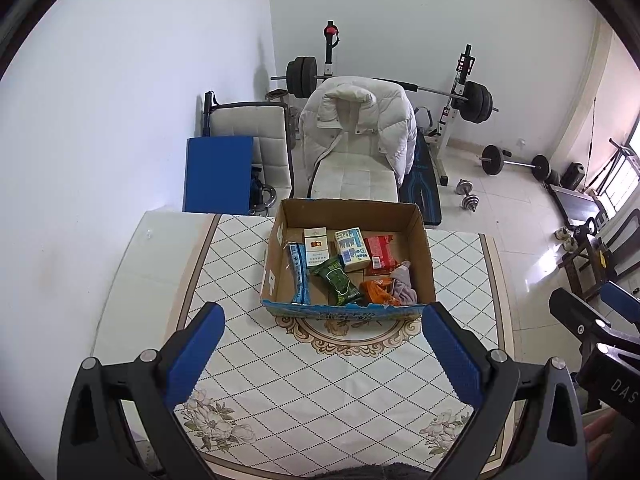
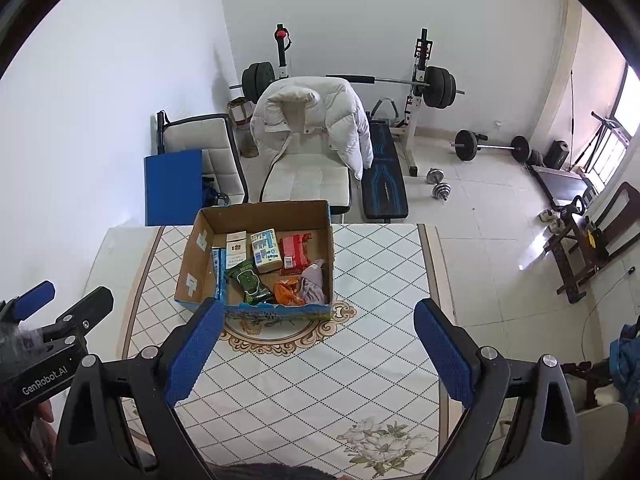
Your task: Organize soft objects
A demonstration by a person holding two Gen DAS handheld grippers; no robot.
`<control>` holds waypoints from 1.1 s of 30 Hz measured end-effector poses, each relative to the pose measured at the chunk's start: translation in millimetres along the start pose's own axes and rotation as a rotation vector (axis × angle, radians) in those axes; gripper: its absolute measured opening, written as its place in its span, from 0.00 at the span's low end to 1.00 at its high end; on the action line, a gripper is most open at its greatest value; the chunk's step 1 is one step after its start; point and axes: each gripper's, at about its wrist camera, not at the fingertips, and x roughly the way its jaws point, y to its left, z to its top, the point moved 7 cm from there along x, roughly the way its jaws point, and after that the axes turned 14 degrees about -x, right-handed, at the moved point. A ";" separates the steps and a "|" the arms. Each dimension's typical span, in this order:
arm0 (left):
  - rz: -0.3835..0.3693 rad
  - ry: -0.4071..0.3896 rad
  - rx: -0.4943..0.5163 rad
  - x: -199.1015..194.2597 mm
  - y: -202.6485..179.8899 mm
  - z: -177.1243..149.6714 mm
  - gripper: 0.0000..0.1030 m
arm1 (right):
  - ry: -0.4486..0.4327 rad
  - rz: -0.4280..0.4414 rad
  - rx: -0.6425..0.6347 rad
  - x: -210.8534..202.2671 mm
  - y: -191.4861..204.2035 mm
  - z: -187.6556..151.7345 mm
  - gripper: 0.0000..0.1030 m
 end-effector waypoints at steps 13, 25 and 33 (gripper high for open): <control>0.000 -0.006 0.009 -3.7 2.2 0.0 0.98 | -0.003 0.003 0.002 -1.6 -2.6 -0.8 0.95; -0.001 0.003 0.012 -2.9 5.6 0.9 0.98 | 0.002 -0.006 -0.011 -2.4 -5.1 1.3 0.95; 0.000 0.002 0.015 -2.9 4.3 0.3 0.98 | 0.002 -0.007 -0.014 -0.6 -3.8 1.4 0.95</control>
